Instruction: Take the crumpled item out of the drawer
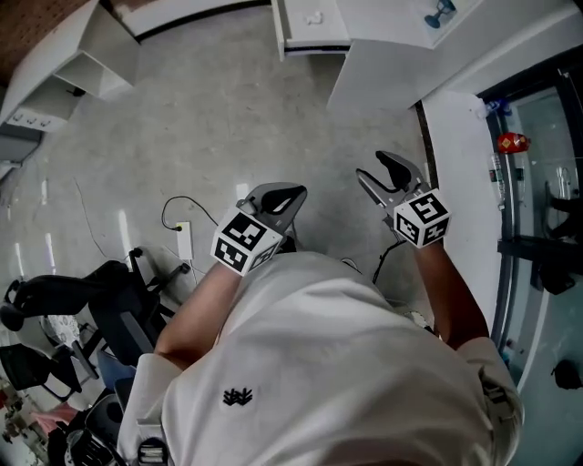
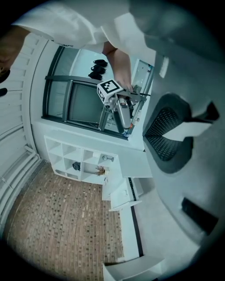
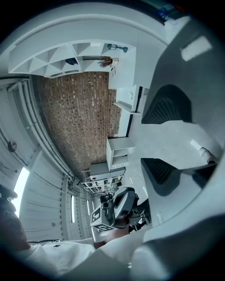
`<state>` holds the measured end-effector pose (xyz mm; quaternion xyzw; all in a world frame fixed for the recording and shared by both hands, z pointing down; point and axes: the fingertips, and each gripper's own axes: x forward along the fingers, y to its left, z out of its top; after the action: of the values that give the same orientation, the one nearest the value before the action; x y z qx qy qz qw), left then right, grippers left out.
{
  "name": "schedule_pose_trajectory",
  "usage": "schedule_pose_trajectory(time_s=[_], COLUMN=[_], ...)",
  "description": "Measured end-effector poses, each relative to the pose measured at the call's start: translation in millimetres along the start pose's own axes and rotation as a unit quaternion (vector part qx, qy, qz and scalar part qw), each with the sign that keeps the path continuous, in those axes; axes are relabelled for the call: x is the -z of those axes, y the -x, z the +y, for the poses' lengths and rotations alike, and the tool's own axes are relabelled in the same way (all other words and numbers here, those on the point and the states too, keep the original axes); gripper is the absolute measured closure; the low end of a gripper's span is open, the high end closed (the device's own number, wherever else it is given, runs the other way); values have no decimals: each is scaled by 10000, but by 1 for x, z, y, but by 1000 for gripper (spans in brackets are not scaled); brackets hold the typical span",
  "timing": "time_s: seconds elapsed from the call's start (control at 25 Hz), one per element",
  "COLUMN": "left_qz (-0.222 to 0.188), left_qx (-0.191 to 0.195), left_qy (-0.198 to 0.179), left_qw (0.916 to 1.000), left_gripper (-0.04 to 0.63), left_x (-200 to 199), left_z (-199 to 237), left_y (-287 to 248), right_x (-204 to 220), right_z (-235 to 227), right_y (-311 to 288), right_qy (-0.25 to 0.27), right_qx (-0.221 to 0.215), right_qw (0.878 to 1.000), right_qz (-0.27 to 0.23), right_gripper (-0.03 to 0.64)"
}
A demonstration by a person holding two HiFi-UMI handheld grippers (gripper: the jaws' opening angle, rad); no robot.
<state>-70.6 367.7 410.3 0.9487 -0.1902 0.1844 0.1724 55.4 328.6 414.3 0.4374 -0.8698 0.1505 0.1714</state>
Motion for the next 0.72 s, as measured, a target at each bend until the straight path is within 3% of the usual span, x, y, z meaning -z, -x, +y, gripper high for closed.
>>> schedule_pose_trajectory(time_s=[0.36, 0.72], left_qz=[-72, -43], left_qx=[-95, -438], left_qy=[64, 117], left_qw=[9999, 9990], left_gripper=[589, 589], left_x=[-26, -69], left_z=[80, 139], left_y=[-5, -62], right_x=[-54, -88], right_z=[-41, -129], right_y=[-84, -145], right_qy=[312, 461], right_qx=[-92, -371], right_qw=[9995, 9982], right_qz=[47, -70], right_gripper=[360, 348])
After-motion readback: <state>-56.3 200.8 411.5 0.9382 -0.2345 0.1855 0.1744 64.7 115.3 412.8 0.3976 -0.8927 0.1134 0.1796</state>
